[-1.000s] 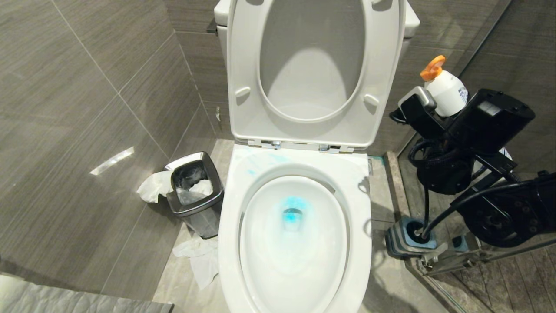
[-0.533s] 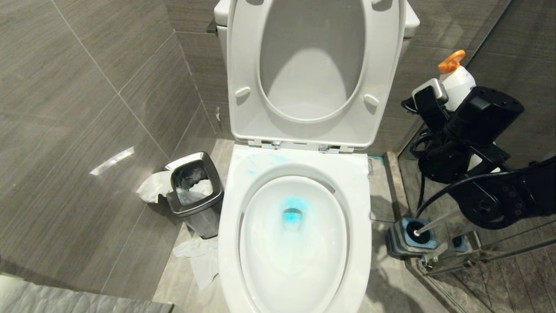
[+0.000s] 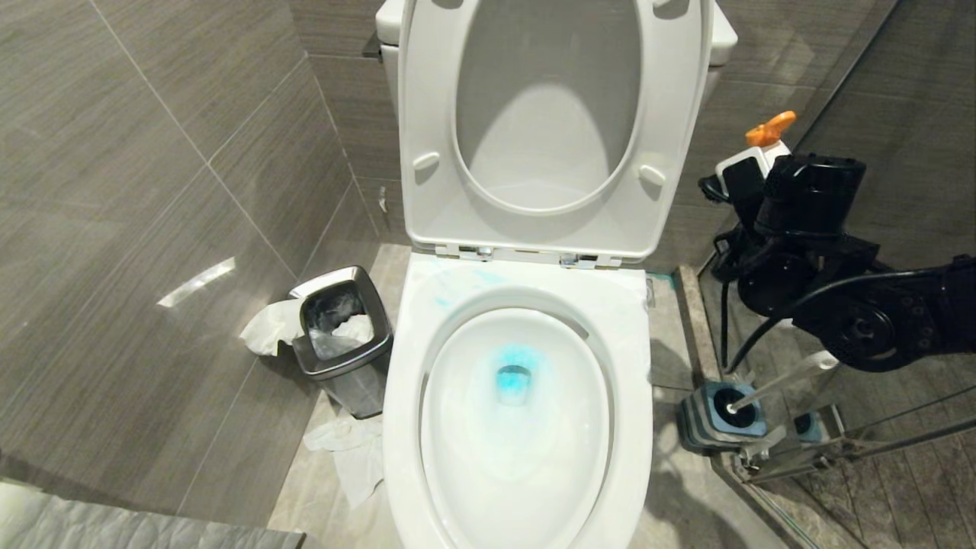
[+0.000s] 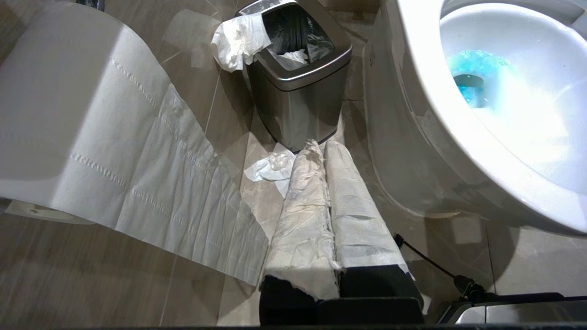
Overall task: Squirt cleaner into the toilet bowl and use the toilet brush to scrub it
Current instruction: Place the cleaning agent on the floor
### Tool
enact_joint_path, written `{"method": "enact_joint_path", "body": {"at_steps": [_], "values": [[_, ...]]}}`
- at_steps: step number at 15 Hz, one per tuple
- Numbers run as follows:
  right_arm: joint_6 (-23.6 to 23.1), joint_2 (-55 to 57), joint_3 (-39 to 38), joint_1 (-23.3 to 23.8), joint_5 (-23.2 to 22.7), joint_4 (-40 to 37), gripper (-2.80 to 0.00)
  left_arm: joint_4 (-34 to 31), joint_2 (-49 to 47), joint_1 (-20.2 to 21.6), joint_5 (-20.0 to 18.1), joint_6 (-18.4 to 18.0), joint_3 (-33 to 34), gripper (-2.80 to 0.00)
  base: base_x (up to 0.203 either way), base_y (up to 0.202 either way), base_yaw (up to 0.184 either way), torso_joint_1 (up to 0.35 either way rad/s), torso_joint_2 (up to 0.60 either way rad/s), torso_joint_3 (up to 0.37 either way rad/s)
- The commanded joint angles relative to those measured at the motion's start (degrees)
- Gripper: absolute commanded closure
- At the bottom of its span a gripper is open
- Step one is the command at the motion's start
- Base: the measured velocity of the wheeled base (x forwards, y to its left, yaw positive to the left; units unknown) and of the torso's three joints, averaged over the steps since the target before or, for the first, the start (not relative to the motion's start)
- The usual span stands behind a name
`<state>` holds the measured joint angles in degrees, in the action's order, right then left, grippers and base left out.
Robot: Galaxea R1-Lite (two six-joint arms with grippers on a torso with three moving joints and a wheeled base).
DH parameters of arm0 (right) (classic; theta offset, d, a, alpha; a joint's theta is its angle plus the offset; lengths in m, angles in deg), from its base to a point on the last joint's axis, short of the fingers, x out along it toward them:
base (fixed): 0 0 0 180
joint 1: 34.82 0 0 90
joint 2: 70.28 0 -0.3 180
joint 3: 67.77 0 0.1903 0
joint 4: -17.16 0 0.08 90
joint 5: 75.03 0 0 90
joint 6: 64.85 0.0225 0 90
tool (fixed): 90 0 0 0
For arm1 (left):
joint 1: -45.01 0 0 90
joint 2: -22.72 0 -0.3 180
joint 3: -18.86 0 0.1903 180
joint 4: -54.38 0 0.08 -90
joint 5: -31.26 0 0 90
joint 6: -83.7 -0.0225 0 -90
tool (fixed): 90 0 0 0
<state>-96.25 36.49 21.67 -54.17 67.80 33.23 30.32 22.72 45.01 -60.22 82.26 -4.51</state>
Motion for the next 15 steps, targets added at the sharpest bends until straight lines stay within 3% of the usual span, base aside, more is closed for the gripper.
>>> {"method": "enact_joint_path", "body": {"at_steps": [1, 5, 9, 12, 15], "values": [[3.9, -2.1, -0.8, 2.3, -5.7, -3.0, 0.0, 0.0, -0.1, 0.0, 0.0, 0.0, 0.1, 0.0, 0.0, 0.0, 0.0, 0.0, 0.0, 0.0], [9.6, -2.6, -2.7, 8.3, -17.7, -3.9, 0.0, 0.0, -0.1, 0.0, 0.0, -0.1, 0.2, 0.0, 0.0, 0.0, 0.0, 0.0, 0.0, 0.0], [18.2, -2.2, -6.1, 12.1, -34.4, -3.5, 0.0, 0.0, -0.1, 0.0, 0.0, 0.0, 0.1, 0.0, 0.0, 0.0, 0.0, 0.0, 0.0, 0.0], [19.4, 0.9, -7.4, 12.1, -37.6, 1.8, 0.0, 0.0, -0.1, 0.0, 0.0, -0.1, 0.1, 0.0, 0.0, 0.0, 0.0, 0.0, 0.0, 0.0], [19.0, 7.9, -9.1, 12.1, -38.0, 15.2, 0.0, 0.0, -0.1, 0.0, 0.0, 0.0, 0.1, 0.0, 0.0, 0.0, 0.0, 0.0, 0.0, 0.0]]}}
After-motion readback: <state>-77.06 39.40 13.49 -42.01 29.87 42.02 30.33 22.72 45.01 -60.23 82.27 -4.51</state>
